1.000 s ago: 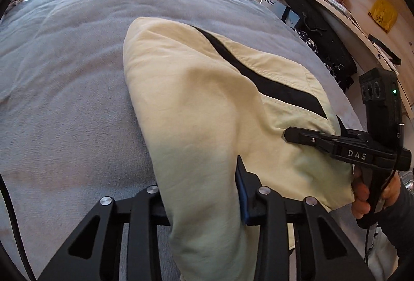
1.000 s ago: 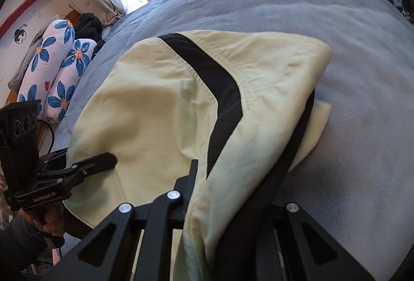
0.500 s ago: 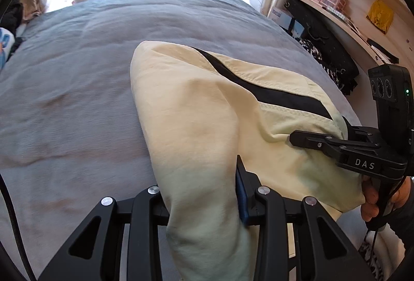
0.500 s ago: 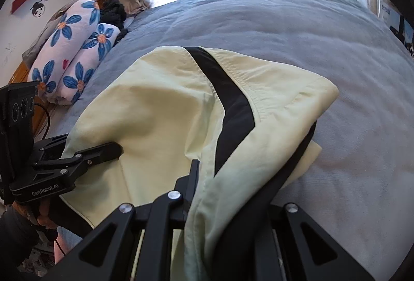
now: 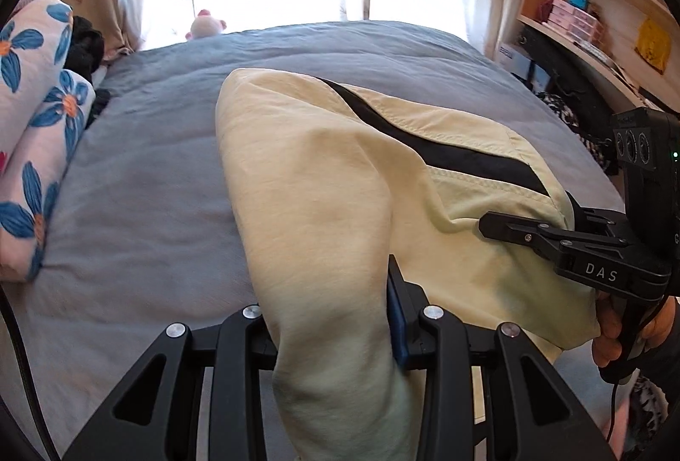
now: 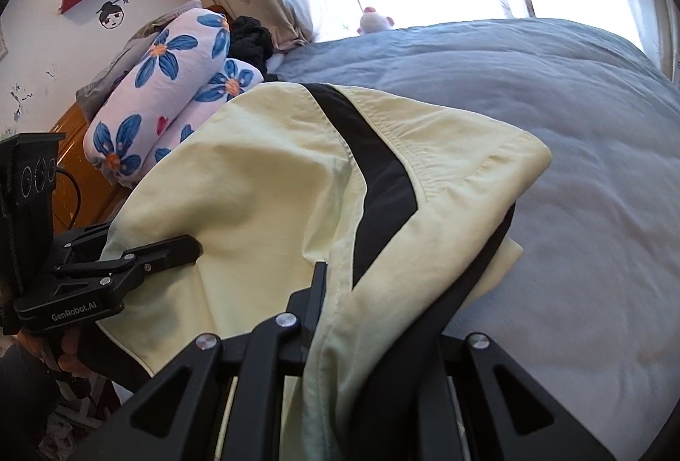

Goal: Fold large clothes

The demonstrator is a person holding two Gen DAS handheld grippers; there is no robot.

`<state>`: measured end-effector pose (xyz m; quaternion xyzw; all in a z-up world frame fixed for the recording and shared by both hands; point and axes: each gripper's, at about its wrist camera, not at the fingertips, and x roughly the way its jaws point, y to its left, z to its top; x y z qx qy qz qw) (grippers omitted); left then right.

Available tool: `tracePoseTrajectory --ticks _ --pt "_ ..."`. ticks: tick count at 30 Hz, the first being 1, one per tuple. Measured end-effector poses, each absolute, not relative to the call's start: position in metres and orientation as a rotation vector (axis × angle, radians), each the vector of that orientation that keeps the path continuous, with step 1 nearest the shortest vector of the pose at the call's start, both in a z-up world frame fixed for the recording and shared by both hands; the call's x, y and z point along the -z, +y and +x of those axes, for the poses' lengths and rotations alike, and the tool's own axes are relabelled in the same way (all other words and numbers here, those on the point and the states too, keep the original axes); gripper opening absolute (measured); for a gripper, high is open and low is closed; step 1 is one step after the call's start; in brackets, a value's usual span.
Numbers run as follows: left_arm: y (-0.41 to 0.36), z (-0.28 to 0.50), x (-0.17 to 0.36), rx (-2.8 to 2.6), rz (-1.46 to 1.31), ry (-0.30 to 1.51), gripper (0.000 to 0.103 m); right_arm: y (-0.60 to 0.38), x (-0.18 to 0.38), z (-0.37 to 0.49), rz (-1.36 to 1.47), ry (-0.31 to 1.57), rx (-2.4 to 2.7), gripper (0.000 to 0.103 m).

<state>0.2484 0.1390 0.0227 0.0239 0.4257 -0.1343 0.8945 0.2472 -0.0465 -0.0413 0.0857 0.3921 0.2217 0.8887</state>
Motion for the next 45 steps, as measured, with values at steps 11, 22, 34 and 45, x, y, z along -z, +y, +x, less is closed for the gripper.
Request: tracePoseTrajectory --ticks 11,22,34,45 --pt "0.233 0.404 0.004 0.268 0.067 0.829 0.033 0.029 0.058 0.398 0.187 0.714 -0.426 0.012" --pt "0.257 0.522 0.105 0.185 0.15 0.872 0.037 0.056 0.152 0.518 0.222 0.761 -0.365 0.012" --pt "0.273 0.497 0.129 0.051 0.159 0.778 0.06 0.015 0.161 0.502 0.238 0.798 -0.329 0.049" --pt "0.265 0.434 0.096 -0.007 0.081 0.778 0.012 0.041 0.105 0.43 0.093 0.666 -0.363 0.018"
